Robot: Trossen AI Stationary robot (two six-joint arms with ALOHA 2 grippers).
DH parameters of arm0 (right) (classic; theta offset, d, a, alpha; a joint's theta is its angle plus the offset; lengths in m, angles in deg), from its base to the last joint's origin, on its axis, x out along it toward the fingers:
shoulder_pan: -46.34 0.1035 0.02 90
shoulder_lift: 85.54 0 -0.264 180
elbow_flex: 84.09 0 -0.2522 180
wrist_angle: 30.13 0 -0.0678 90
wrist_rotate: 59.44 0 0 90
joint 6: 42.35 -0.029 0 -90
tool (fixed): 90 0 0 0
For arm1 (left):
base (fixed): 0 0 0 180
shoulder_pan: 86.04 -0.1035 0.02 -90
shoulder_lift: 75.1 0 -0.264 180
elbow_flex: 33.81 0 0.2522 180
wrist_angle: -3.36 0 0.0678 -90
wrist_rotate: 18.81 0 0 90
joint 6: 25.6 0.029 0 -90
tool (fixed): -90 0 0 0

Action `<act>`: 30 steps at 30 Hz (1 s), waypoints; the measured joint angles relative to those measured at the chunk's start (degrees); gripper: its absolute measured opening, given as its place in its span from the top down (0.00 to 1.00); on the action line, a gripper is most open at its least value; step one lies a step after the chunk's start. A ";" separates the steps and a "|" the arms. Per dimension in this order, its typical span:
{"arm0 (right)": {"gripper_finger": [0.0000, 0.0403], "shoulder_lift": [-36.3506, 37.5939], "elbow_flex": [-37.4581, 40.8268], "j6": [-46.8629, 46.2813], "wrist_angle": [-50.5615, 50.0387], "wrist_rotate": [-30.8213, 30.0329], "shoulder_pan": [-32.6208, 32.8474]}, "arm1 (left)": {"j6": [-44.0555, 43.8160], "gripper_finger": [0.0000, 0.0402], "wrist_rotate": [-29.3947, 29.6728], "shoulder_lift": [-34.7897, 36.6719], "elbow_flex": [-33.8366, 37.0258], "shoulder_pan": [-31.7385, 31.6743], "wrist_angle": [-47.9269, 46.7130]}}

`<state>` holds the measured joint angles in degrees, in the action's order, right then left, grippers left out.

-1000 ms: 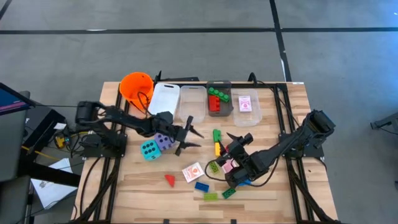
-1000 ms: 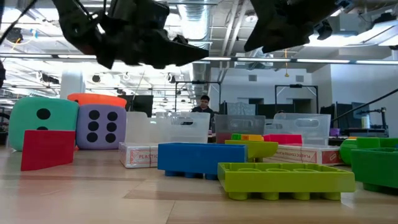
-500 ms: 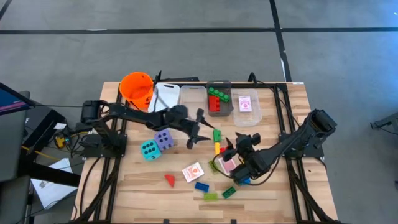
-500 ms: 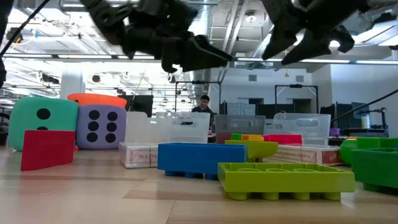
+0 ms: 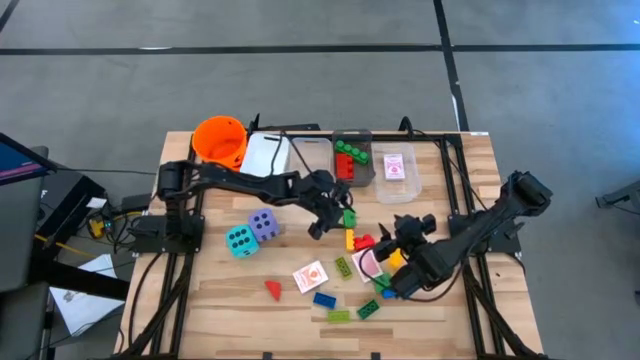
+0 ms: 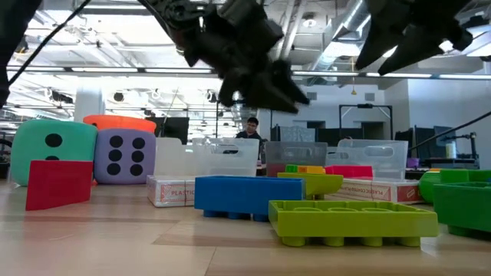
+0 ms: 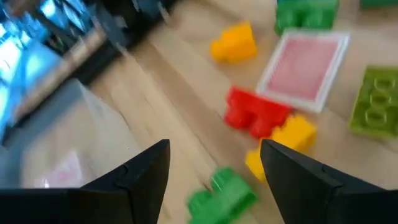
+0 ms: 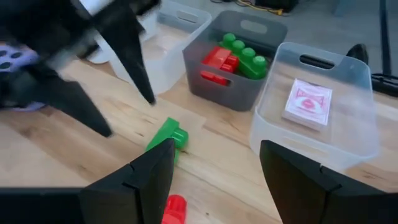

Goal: Pick & Place Toys
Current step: Put the large top green game piece into the black bin

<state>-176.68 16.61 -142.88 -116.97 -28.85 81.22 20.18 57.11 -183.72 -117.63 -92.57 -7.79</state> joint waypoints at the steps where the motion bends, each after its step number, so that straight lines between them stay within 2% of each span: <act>1: 0.42 0.02 0.00 -0.02 0.02 0.00 0.14 | -0.14 0.40 1.56 -0.39 0.02 0.00 -0.32; 5: 0.42 -1.19 0.01 1.37 1.26 -0.16 0.27 | -0.74 0.39 13.97 3.38 0.04 0.32 -4.29; 7: 0.42 -2.51 0.04 3.23 2.46 -0.05 -0.17 | -4.22 0.38 17.64 7.68 -0.01 0.32 -7.67; 10: 0.42 -4.73 0.04 8.15 6.21 -0.09 -1.46 | -14.73 0.37 15.34 15.17 1.84 0.22 -13.30; 14: 0.42 -6.52 0.04 17.93 12.94 1.36 -4.77 | -27.48 0.37 11.15 26.45 9.52 0.35 -15.28; 16: 0.42 -6.38 0.04 18.80 15.48 3.68 -7.15 | -33.14 0.38 11.21 32.70 14.37 0.30 -14.63; 19: 0.42 -6.32 0.06 18.02 18.86 7.63 -11.00 | -39.89 0.39 14.65 42.03 21.27 0.07 -12.56; 23: 0.42 -6.33 0.04 19.87 26.77 8.84 -16.22 | -42.94 0.39 20.55 55.06 28.86 0.07 -8.00; 28: 0.42 -8.24 0.04 31.00 39.21 20.97 -22.87 | -42.95 0.39 23.33 69.70 36.81 0.07 -2.57; 30: 0.42 -9.22 0.02 32.03 41.76 23.23 -24.77 | -41.39 0.39 23.36 74.55 39.50 0.07 -0.40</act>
<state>-185.90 16.63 -110.85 -75.21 -5.62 56.45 -21.20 80.47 -109.17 -78.13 -92.50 -8.20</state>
